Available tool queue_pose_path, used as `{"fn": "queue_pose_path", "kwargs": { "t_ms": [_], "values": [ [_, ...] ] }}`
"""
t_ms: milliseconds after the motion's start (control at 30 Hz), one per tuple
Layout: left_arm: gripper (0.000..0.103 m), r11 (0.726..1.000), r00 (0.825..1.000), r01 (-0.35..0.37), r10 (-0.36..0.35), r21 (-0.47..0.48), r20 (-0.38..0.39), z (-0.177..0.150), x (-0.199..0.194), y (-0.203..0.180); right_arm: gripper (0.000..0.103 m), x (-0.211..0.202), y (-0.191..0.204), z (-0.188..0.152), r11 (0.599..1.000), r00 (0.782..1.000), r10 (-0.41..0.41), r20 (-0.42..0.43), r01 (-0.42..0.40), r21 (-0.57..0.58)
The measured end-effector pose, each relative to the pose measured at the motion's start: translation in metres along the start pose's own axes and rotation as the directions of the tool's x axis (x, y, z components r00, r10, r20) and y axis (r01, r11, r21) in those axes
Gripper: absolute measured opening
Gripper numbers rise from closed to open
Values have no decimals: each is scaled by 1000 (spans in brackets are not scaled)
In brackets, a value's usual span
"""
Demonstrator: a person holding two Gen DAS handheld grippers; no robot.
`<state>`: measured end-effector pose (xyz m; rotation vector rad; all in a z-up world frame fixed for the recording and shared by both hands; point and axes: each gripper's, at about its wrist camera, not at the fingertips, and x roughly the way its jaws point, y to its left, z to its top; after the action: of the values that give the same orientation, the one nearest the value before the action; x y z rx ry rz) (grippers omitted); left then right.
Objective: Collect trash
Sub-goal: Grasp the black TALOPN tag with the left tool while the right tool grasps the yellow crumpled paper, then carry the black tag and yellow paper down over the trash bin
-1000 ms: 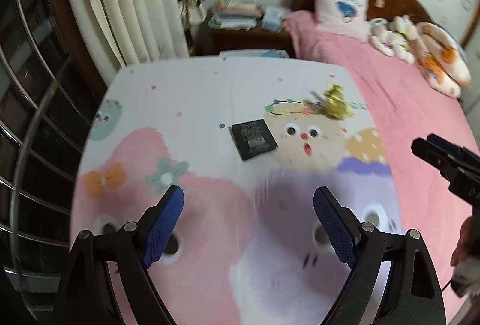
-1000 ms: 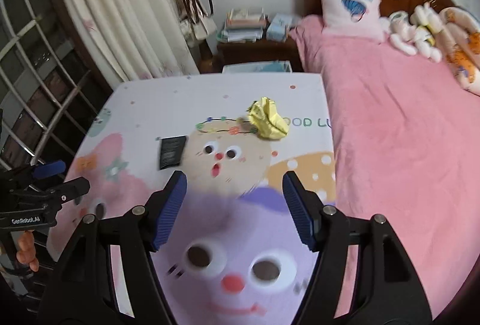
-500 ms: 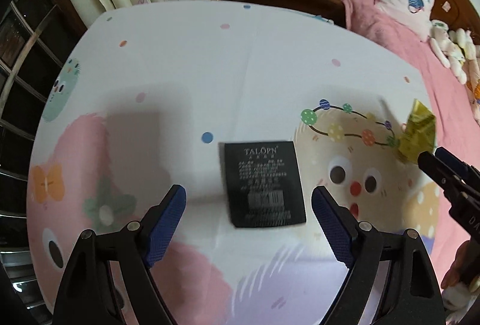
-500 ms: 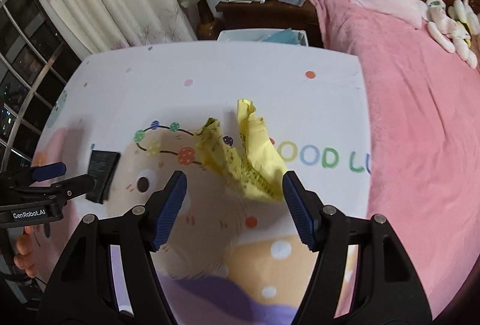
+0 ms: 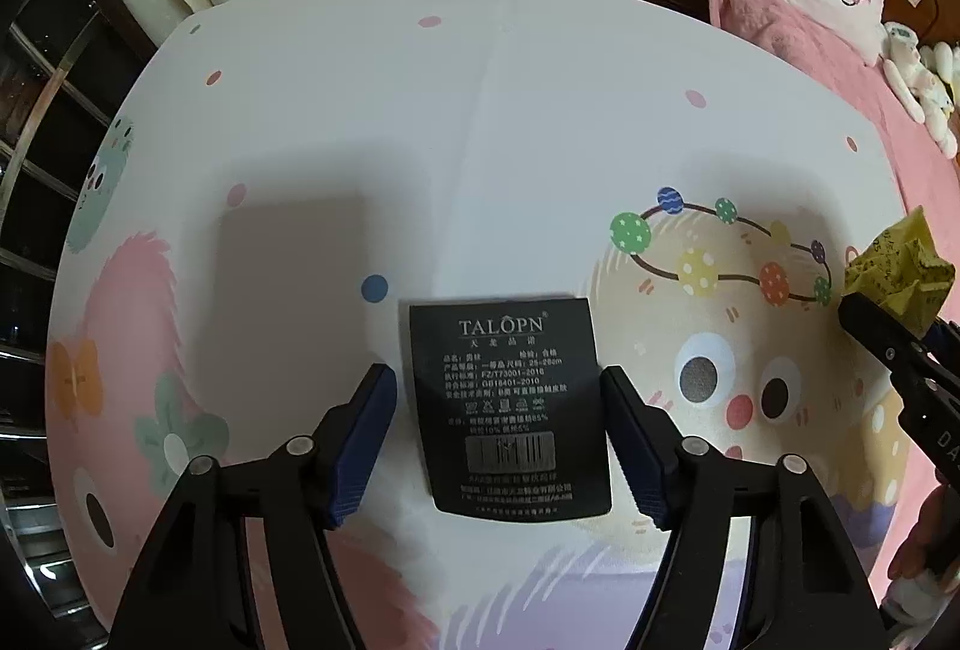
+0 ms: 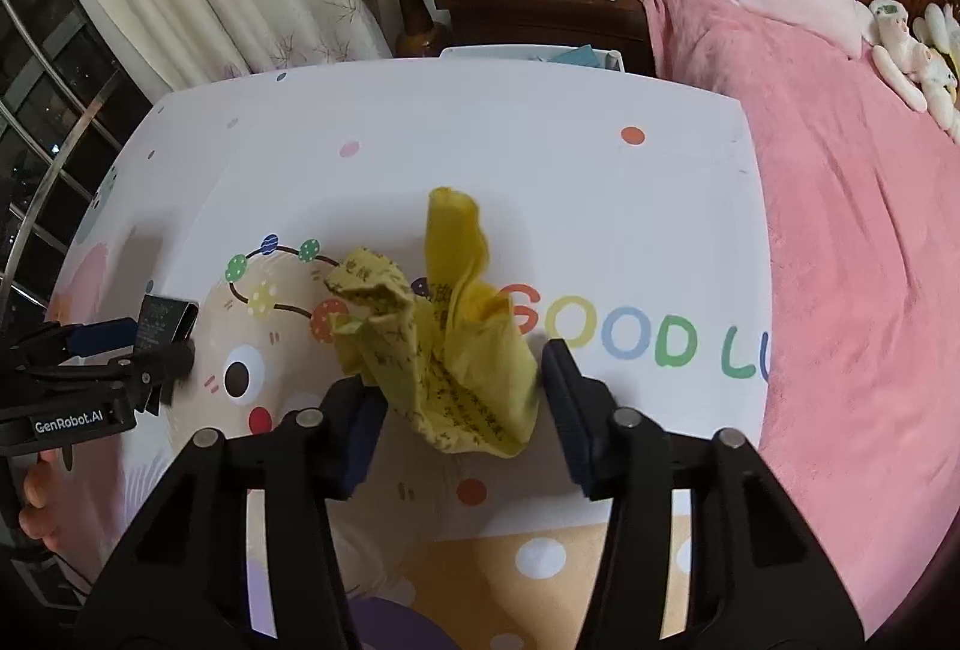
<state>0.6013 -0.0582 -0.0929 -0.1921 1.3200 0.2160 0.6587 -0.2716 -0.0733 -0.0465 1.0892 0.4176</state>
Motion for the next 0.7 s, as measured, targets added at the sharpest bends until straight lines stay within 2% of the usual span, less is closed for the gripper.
{"fn": "queue_pose_path", "kwargs": {
  "t_ms": [67, 167, 400, 700],
  "values": [
    [61, 1000, 1000, 4, -4, -8, 7, 2, 0, -1, 40, -2, -2, -1, 1000, 1000, 6, 9, -6, 11],
    [60, 1000, 1000, 12, -12, -24, 7, 2, -1, 2, 37, -4, -5, -3, 999, 1000, 18, 19, -19, 32],
    [60, 999, 1000, 10, -9, -41, 16, -4, -7, 8, 35, -23, 1, -18, 999, 999, 38, 31, -39, 34],
    [60, 999, 996, 39, -39, 7, 77, -37, -58, 17, 35, -67, 33, -60, 992, 993, 111, 40, -113, 48]
  ]
}}
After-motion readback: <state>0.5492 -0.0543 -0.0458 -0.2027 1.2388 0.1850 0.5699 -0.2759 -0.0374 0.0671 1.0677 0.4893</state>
